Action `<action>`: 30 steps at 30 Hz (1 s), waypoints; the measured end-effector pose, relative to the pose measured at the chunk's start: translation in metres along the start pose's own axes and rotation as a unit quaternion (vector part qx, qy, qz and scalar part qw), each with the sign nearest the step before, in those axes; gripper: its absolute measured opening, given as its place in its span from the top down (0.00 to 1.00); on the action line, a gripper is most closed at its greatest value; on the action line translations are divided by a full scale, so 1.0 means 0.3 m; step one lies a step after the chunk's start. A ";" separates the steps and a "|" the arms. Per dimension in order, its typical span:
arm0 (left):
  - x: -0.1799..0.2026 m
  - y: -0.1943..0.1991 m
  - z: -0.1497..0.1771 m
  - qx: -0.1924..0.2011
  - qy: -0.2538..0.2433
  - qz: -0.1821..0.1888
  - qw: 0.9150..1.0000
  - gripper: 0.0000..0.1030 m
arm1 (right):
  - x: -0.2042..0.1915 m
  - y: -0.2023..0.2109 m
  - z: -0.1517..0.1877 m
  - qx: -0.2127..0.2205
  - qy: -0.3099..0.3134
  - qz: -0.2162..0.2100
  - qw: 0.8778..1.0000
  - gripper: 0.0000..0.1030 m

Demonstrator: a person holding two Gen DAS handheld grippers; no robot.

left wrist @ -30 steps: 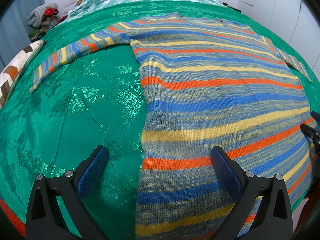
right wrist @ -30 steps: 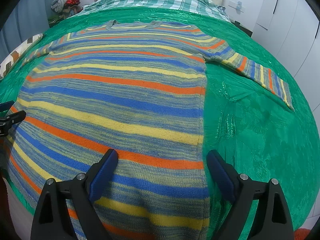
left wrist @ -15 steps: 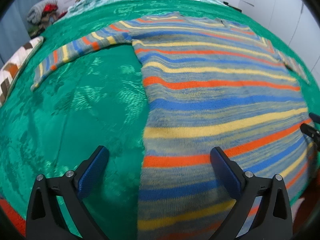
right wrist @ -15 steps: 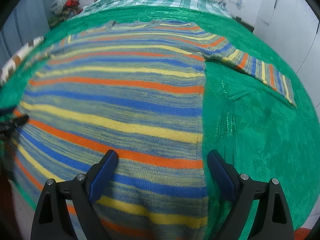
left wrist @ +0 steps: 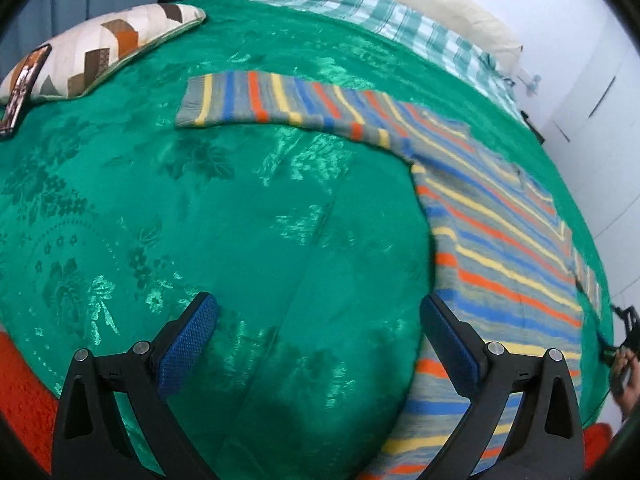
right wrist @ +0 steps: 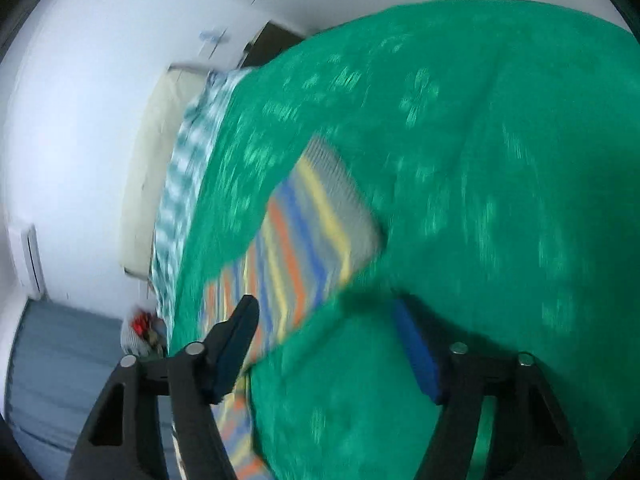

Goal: Fold small clothes

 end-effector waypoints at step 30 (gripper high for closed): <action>0.028 -0.027 0.038 -0.004 -0.026 -0.013 1.000 0.02 | -1.048 -0.748 0.598 -0.281 0.320 -0.113 0.898 0.48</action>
Point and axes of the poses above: each gripper's, at about its wrist camera, not at the fingertips, and y roughly against the way its jaws point, x to its right, z to its underside, the point moved 3 cm from there along -y, roughly the way its jaws point, and after that the axes turned 15 degrees about -z, right-handed, at the moved point
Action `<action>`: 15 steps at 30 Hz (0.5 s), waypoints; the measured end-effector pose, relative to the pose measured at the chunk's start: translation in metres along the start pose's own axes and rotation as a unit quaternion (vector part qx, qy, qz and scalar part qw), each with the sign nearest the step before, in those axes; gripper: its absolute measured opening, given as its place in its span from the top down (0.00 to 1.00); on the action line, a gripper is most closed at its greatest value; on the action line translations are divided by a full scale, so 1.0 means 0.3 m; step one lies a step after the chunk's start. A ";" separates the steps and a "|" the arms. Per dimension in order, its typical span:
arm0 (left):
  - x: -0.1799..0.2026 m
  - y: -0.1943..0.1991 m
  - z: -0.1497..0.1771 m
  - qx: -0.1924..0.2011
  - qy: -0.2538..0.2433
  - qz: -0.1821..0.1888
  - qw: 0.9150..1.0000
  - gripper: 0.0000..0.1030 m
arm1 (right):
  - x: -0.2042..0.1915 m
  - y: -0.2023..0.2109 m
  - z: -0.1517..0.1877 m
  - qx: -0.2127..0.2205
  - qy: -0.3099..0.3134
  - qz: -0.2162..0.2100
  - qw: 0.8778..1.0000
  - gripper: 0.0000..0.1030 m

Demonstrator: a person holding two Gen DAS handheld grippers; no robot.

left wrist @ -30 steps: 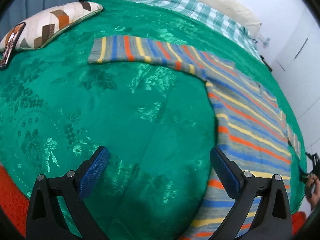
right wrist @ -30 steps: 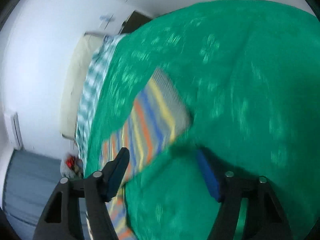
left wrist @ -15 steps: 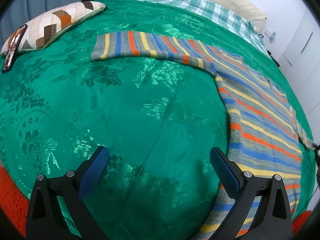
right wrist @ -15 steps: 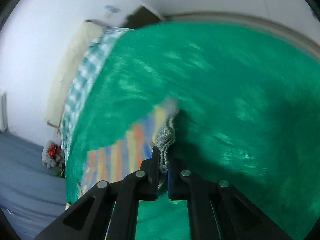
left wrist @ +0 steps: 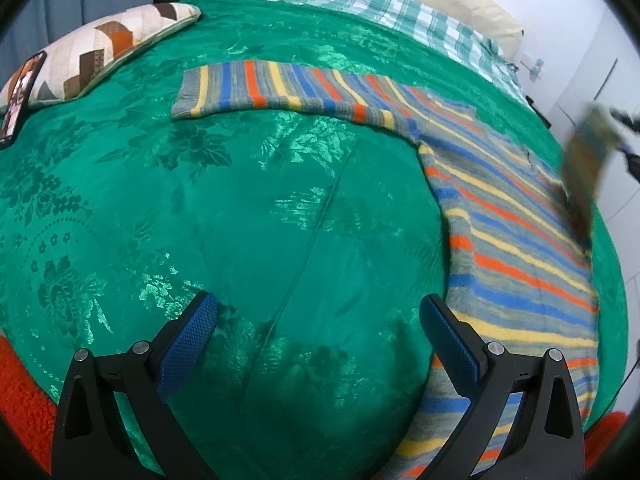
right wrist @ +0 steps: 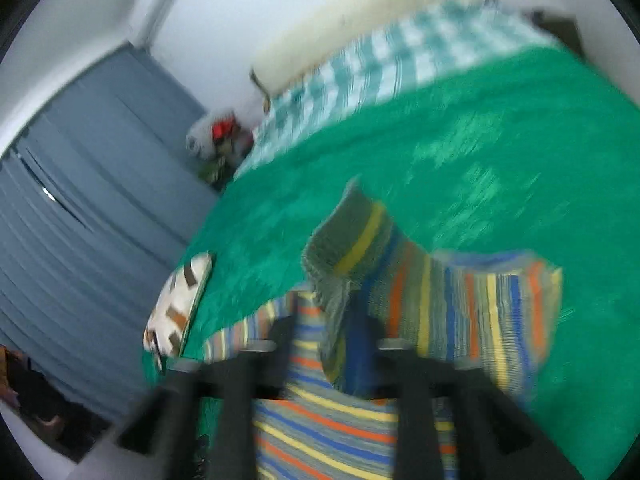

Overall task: Fold small clothes
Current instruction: 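Fold the held sleeve across the sweater chest with the right gripper and release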

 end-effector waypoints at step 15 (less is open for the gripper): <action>0.056 -0.004 0.016 0.009 -0.042 -0.021 0.999 0.02 | 0.585 0.028 0.258 -0.081 -0.133 0.225 0.962 0.99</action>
Point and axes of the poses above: each gripper's, at about its wrist camera, not at the fingertips, and y roughly against the way its jaws point, x to its right, z to its underside, the point moved 3 cm from there along -y, roughly the way its jaws point, and after that the axes turned 15 degrees about -z, right-handed, at the moved point
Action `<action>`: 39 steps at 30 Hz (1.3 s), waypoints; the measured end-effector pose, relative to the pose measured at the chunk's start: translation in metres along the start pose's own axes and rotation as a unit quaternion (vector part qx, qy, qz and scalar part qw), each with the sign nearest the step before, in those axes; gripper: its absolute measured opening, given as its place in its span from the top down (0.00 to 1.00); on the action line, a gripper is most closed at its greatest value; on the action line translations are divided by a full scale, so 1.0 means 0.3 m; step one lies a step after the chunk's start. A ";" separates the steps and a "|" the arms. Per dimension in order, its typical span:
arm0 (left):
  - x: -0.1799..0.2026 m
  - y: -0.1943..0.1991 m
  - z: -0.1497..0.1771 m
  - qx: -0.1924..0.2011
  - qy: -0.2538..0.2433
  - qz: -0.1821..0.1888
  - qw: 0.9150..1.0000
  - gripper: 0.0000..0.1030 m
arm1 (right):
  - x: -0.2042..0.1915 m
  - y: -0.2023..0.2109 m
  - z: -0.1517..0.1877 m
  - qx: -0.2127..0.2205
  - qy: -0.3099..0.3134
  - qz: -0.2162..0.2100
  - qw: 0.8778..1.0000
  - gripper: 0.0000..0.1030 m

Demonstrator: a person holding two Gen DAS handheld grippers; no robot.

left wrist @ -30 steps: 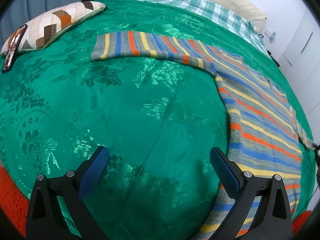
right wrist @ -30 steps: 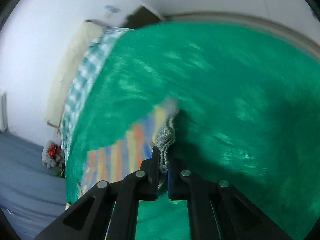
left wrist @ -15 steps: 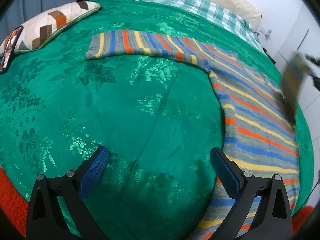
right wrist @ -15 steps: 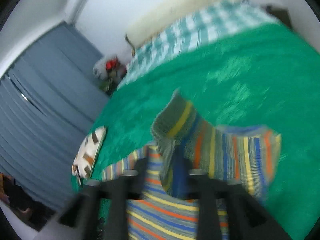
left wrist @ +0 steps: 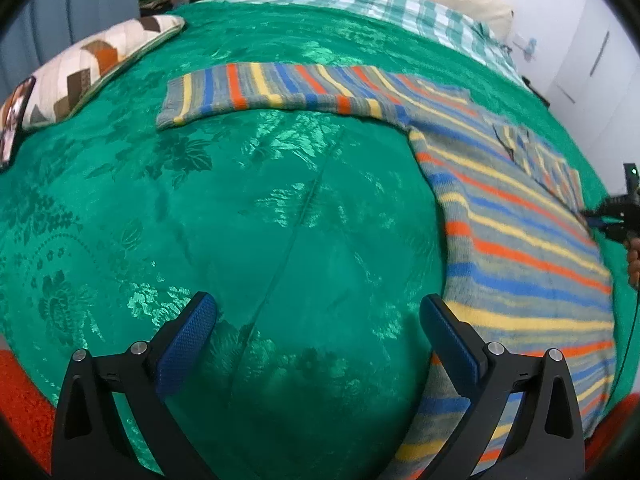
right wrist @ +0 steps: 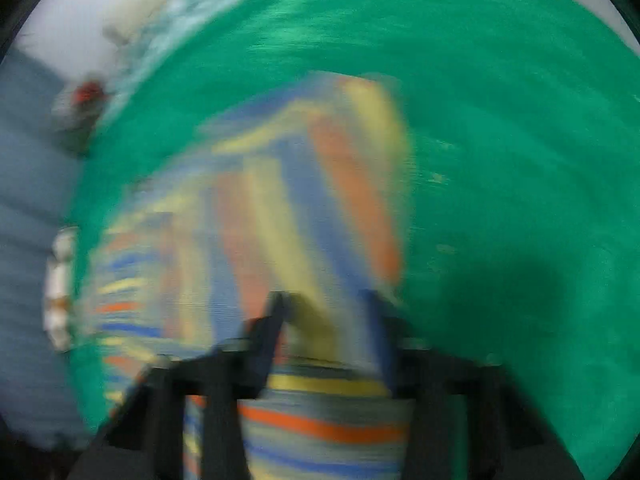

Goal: Fold small clothes

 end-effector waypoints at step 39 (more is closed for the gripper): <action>0.042 -0.040 0.037 0.004 -0.049 -0.045 0.998 0.00 | -0.601 0.530 0.781 0.184 0.241 0.220 0.927 0.30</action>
Point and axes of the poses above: each gripper's, at about its wrist camera, not at the fingertips, and y roughly against the way its jaws point, x to its right, z to its underside, the point moved 3 cm from there along -y, roughly the way its jaws point, and after that the axes turned 15 degrees about -z, right-handed, at the moved point
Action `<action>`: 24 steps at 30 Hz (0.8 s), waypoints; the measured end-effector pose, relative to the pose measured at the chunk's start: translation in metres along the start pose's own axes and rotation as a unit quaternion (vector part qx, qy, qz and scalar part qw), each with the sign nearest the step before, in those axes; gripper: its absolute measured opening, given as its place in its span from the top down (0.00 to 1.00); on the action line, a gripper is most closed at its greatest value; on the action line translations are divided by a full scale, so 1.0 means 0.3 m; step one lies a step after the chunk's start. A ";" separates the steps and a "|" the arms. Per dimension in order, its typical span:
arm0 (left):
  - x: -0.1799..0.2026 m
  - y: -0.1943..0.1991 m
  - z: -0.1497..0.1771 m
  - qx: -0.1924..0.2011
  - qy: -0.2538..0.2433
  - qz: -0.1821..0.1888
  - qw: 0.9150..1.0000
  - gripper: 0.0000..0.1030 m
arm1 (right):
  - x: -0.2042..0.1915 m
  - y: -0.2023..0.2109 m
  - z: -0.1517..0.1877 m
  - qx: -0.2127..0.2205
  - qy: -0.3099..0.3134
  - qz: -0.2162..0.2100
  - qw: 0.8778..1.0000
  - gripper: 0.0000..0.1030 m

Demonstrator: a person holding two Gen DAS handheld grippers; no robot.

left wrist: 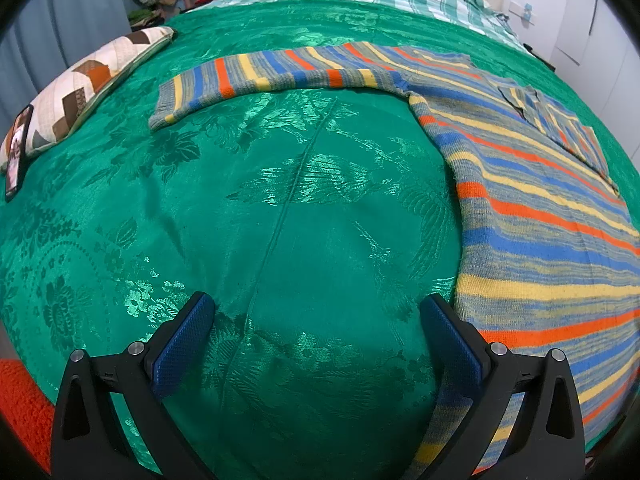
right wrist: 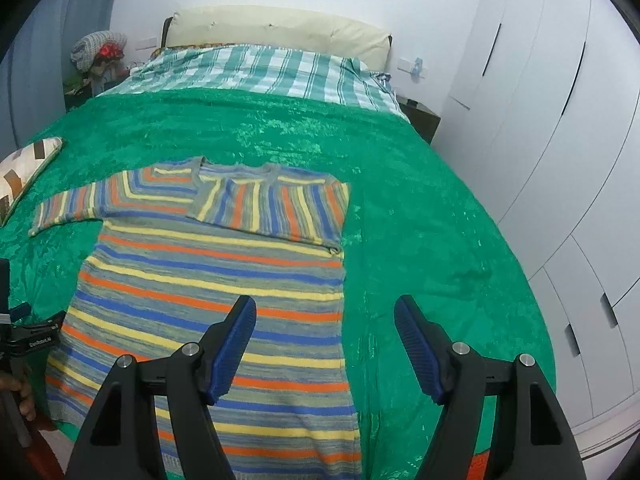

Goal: Fold small clothes

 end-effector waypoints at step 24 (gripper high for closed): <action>0.001 -0.001 0.001 0.000 0.000 0.000 1.000 0.00 | 0.010 0.026 -0.004 0.001 0.001 0.016 1.000 0.30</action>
Point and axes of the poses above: each gripper's, at about its wrist camera, not at the fingertips, and y roughly against the way its jaws point, x to its right, z to its underside, the point moved 3 cm from there along -y, roughly the way its jaws point, and after that the axes turned 15 degrees about -z, right-handed, at the moved point
